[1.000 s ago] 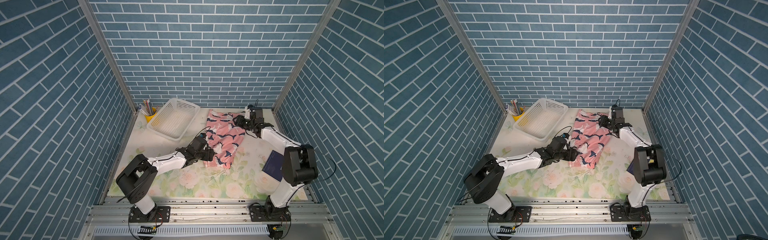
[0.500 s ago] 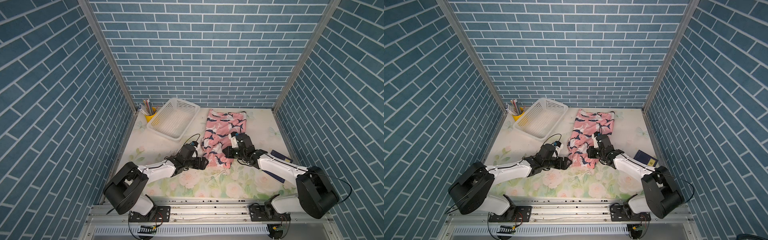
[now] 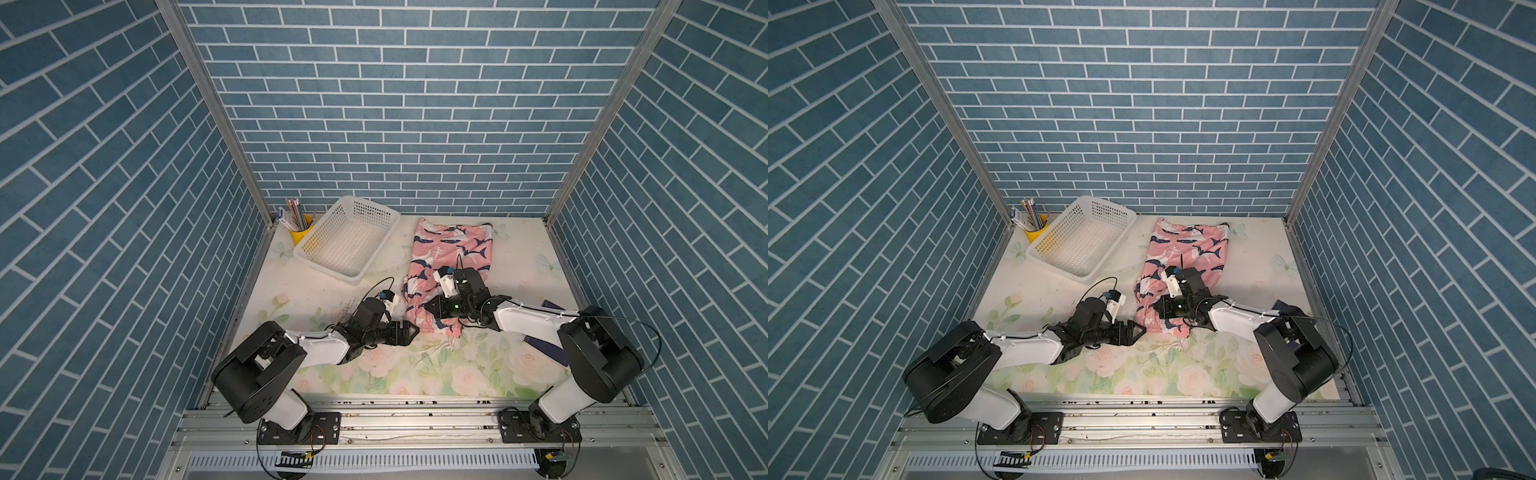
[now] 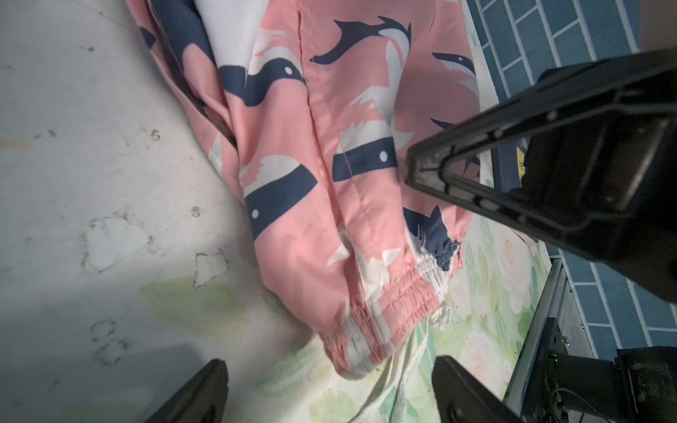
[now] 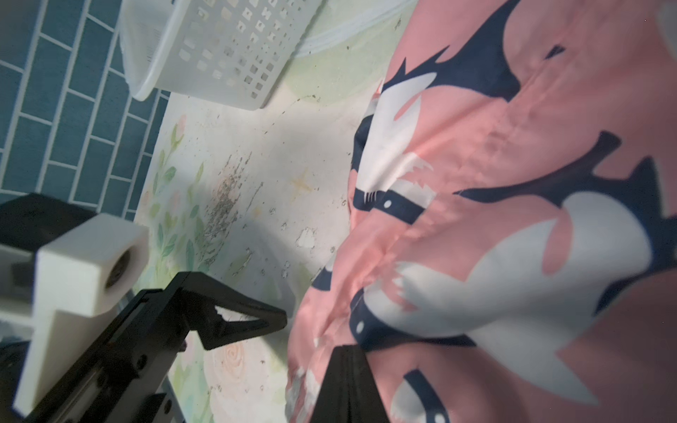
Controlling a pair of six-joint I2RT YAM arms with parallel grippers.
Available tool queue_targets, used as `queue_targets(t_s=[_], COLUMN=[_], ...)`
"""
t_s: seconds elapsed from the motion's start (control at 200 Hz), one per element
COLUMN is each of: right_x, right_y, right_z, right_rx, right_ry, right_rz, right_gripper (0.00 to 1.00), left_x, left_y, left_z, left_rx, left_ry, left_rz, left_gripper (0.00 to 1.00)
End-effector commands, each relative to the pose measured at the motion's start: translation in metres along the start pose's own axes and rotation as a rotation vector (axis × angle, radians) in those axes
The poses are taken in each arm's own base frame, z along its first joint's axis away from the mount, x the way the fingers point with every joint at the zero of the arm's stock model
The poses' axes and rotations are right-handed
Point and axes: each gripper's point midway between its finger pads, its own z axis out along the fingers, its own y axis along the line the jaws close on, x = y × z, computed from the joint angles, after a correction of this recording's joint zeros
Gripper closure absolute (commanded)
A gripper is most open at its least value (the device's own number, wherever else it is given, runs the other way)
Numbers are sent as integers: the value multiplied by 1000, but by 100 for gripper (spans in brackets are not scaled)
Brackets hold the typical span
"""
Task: Roll up the shorts
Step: Adjust the shorts at the center of the board, then roll the shorts at the center of the board.
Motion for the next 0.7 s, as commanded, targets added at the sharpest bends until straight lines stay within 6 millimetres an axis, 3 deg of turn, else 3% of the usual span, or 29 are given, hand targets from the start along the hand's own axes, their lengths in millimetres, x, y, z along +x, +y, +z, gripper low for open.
queue_targets(t_s=[0.0,0.155,0.18,0.325,0.585,0.695], right_x=[8,20,22,40,52,51], right_y=[-21,-52,-56,-76,-82,-84], right_z=[12,13,12,13,15,14], right_rx=[44,95,93,112,99,97], right_ry=[36,22,20,33,46,42], right_rz=[13,102,117,178,201,207], right_gripper=[94,96,96,97,98,98], left_x=[-13,-14,-23,-27,-28,-22], left_y=[-6,-5,-12,-18,-17,-19], left_z=[4,14,18,33,55,64], left_rx=[34,53,74,128,160,199], left_ry=[-51,-52,-67,-61,-46,-26], left_rz=[-12,-28,-27,-54,-87,-116], left_gripper=[7,6,6,6,12,25])
